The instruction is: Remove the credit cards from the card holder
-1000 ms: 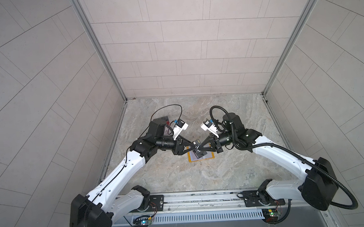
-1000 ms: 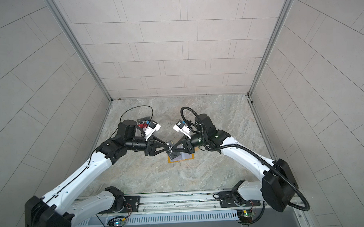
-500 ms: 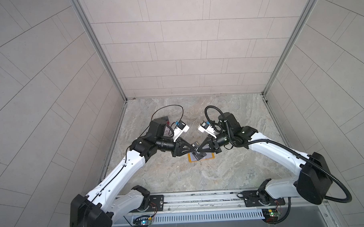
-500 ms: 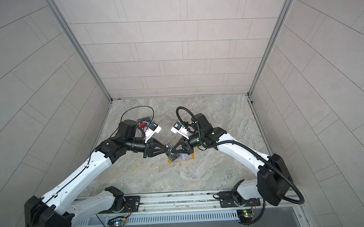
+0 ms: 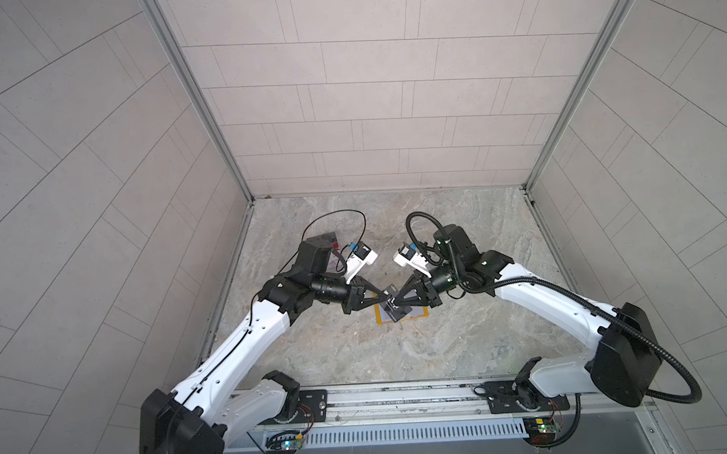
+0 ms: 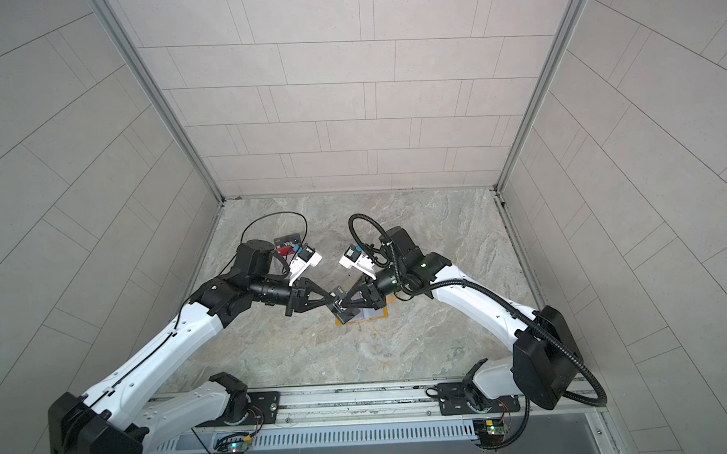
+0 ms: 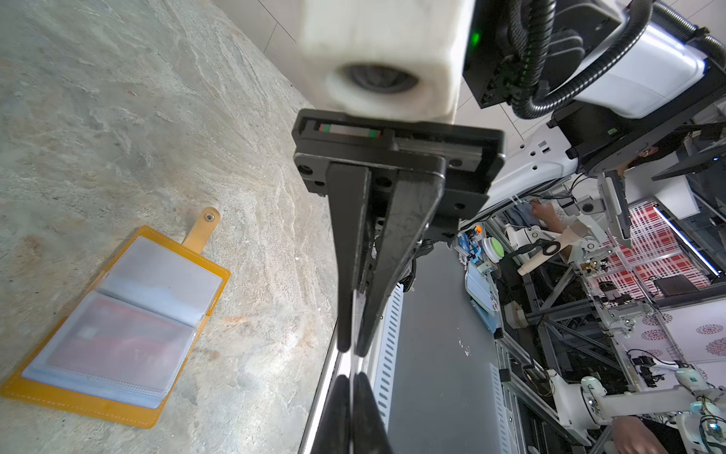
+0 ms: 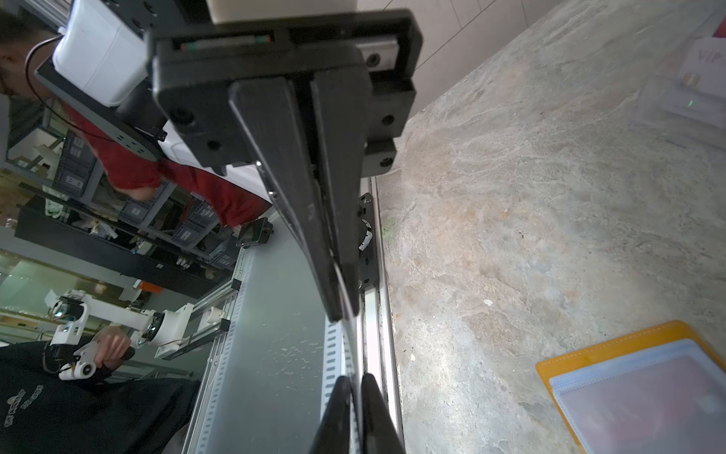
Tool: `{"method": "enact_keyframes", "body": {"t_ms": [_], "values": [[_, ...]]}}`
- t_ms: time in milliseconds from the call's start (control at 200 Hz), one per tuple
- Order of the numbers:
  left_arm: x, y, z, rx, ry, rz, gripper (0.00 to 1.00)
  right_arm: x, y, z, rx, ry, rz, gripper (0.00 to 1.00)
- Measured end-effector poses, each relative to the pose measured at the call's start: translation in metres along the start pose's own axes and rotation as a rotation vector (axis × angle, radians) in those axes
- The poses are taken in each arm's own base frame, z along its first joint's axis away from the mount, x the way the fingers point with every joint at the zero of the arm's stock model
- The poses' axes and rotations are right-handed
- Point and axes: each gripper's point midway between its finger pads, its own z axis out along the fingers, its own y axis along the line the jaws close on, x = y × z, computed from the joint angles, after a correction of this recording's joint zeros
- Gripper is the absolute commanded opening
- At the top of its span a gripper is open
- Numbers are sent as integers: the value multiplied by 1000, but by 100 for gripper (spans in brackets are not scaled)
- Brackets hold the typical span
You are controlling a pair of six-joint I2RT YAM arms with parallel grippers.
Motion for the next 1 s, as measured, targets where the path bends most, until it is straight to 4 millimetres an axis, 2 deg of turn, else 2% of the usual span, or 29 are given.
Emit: {"method": "enact_keyframes", "body": {"t_ms": [200, 441, 651, 856, 996], "values": [[-11, 3, -1, -23, -42, 4, 2, 2, -10, -8, 91, -18, 4, 48], [-29, 18, -3, -118, -118, -11, 0, 11, -28, -33, 230, -170, 21, 69], [-42, 40, -8, -224, -221, -58, 0, 10, -47, -43, 335, -323, 57, 70], [-53, 47, -17, -268, -358, -73, 0, -9, -58, -54, 354, -517, 118, 63], [-58, 50, -20, -244, -457, -109, 0, -30, -53, -60, 299, -620, 132, 63]]}}
